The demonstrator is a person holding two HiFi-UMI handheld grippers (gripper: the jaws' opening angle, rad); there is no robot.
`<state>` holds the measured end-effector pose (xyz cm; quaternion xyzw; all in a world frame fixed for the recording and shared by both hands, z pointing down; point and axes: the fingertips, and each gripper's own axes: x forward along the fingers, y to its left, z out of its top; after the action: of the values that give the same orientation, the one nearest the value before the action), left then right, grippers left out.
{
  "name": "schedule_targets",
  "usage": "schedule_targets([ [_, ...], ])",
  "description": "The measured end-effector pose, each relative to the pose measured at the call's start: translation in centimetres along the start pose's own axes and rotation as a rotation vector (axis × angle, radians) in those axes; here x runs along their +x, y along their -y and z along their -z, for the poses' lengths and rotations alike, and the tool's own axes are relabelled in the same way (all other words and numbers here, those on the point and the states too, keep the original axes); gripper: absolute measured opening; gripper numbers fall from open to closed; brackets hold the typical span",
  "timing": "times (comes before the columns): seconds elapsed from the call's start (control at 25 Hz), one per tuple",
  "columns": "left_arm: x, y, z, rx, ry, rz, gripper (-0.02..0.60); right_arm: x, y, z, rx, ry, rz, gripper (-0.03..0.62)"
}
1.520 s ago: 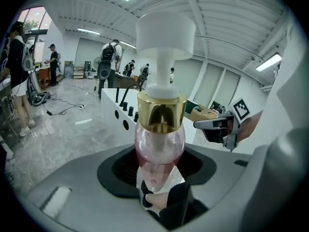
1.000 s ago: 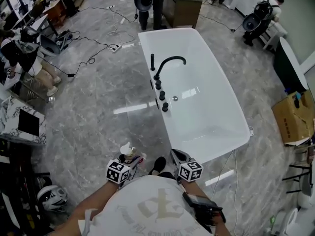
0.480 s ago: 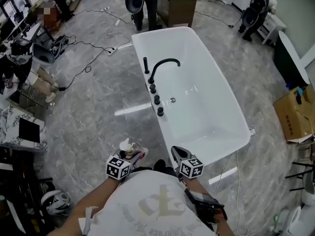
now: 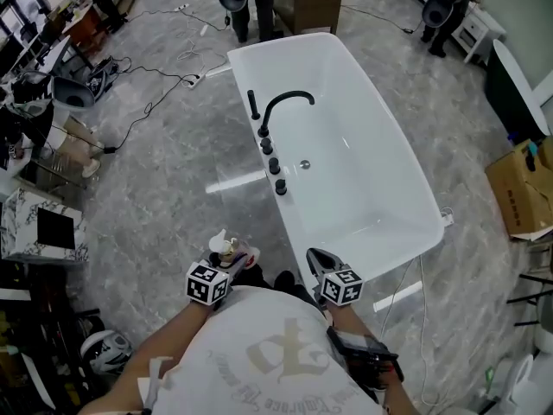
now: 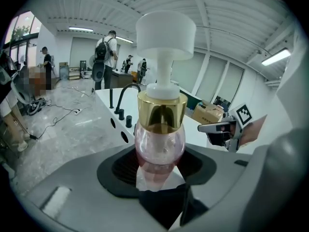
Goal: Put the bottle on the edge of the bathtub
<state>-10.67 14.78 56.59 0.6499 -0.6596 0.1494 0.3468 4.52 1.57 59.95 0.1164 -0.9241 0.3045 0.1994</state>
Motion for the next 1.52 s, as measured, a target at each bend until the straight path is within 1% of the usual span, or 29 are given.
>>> schedule_targets([
  [0.24, 1.2, 0.1, -0.8, -0.008, -0.02, 0.025, 0.222, -0.8, 0.7, 1.0, 0.038, -0.001, 0.027, 0.006],
  [0.44, 2.5, 0.4, -1.9, 0.031, -0.029, 0.062, 0.222, -0.6, 1.6, 0.7, 0.05, 0.009, 0.05, 0.006],
  [0.6, 4.1, 0.2, -2.8, 0.076, -0.054, 0.092, 0.222, 0.1, 2.0, -0.1, 0.045, 0.006, 0.059, 0.006],
  [0.76, 5.8, 0.2, -3.9, 0.09, -0.064, 0.118, 0.224, 0.4, 2.7, -1.3, 0.05, 0.012, 0.077, 0.006],
  [0.92, 7.3, 0.0, -4.6, 0.113, -0.077, 0.149, 0.224, 0.5, 4.0, -1.9, 0.065, 0.014, 0.117, 0.006],
  [1.2, 10.5, -1.3, -4.8, 0.132, -0.126, 0.171, 0.224, 1.5, 5.0, -2.5, 0.091, 0.0, 0.154, 0.006],
  [1.52, 14.0, -1.6, -4.8, 0.211, -0.202, 0.214, 0.224, 2.5, 6.5, -3.5, 0.113, -0.013, 0.186, 0.006],
])
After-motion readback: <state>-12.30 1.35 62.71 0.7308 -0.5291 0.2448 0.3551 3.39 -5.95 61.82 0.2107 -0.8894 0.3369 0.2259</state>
